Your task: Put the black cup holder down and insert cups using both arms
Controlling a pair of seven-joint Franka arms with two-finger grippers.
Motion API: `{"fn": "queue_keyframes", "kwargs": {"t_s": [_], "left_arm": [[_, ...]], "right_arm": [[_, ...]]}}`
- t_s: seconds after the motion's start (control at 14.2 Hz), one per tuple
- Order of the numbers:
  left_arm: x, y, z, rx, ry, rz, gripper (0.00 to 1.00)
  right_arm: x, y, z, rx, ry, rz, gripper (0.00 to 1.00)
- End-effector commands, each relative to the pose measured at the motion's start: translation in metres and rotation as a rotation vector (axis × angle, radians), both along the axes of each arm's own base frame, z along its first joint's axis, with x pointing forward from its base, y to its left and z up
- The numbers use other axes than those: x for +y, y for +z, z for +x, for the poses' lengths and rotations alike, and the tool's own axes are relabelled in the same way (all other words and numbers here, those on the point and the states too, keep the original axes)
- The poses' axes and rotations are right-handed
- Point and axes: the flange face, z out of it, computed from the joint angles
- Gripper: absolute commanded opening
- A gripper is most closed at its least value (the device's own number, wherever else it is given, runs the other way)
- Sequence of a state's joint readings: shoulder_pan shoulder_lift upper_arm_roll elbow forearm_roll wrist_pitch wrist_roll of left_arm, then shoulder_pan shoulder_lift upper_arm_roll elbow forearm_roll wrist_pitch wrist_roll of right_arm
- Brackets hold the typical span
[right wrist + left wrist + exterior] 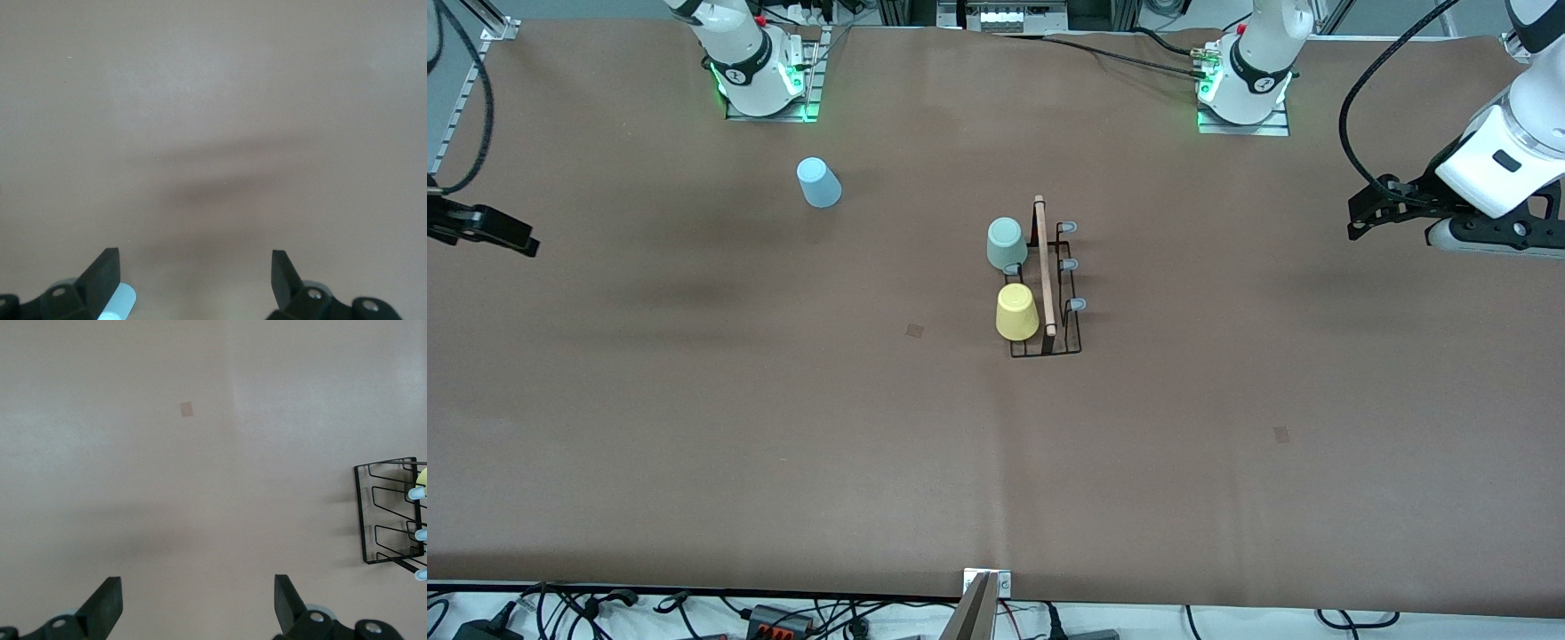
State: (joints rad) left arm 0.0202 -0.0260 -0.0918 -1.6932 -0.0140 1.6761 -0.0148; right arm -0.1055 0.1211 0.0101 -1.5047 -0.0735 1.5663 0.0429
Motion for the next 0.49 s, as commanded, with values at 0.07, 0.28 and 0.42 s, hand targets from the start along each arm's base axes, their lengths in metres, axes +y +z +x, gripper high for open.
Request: {"fn": "queue_keyframes", "kwargs": {"t_s": [0.07,0.28,0.42], "left_arm": [[-0.002,0.005,0.000,-0.005,-0.001,-0.020,1.00],[-0.002,0.005,0.000,-0.005,-0.003,-0.019,1.00],[-0.003,0.006,-0.001,-0.004,-0.012,-0.015,1.00]], "right_arm": [[0.000,0.008,-0.004,0.001,-0.012,0.073,1.00],[0.000,0.007,-0.008,0.025,0.002,0.110,1.00],[-0.017,0.010,-0.013,0.021,0.018,0.110,1.00]]}}
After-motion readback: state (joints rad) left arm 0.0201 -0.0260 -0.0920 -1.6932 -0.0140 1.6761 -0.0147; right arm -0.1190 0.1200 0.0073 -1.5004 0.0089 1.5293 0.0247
